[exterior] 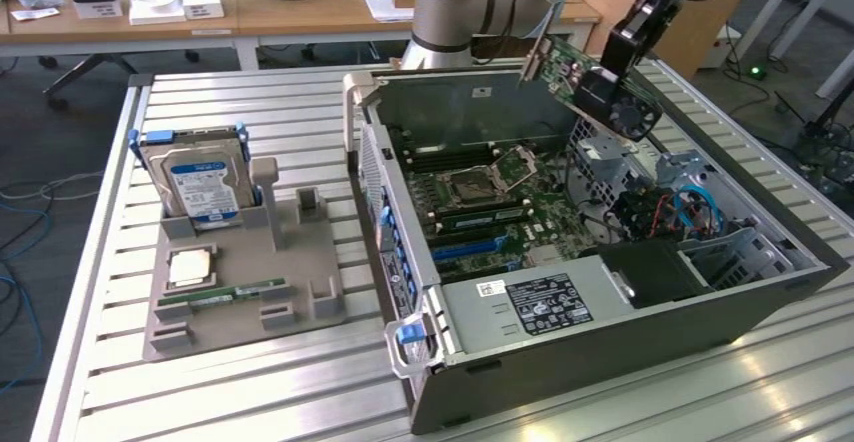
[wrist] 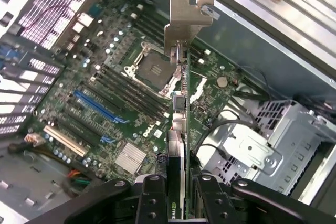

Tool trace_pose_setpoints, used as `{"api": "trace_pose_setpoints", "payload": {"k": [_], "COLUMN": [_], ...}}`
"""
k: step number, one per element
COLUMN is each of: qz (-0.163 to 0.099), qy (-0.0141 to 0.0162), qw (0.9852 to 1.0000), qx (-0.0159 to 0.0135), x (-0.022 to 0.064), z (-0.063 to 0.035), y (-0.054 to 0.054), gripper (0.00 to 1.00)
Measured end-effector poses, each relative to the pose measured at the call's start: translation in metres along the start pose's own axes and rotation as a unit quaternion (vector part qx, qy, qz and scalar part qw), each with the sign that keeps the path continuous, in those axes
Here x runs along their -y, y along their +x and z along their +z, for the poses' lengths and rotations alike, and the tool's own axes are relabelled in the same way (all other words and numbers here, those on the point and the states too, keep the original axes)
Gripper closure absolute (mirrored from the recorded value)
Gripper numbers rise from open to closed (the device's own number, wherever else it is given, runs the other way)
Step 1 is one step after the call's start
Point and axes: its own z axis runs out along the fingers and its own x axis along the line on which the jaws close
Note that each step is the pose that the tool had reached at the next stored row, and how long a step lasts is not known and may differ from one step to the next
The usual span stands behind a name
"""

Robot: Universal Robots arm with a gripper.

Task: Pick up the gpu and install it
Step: 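Insert the gpu into the slot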

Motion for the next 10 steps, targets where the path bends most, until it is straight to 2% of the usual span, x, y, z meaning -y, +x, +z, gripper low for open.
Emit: {"api": "trace_pose_setpoints", "payload": {"k": [5, 10], "qz": [-0.045, -0.091], "qy": [-0.0006, -0.0011], "qw": [0.9990, 0.9958], "qx": [-0.0053, -0.0105], "x": [0.0000, 0.0001], "z": [0.0005, 0.0009], "y": [0.0000, 0.0000], "gripper": [0.74, 0.74]}}
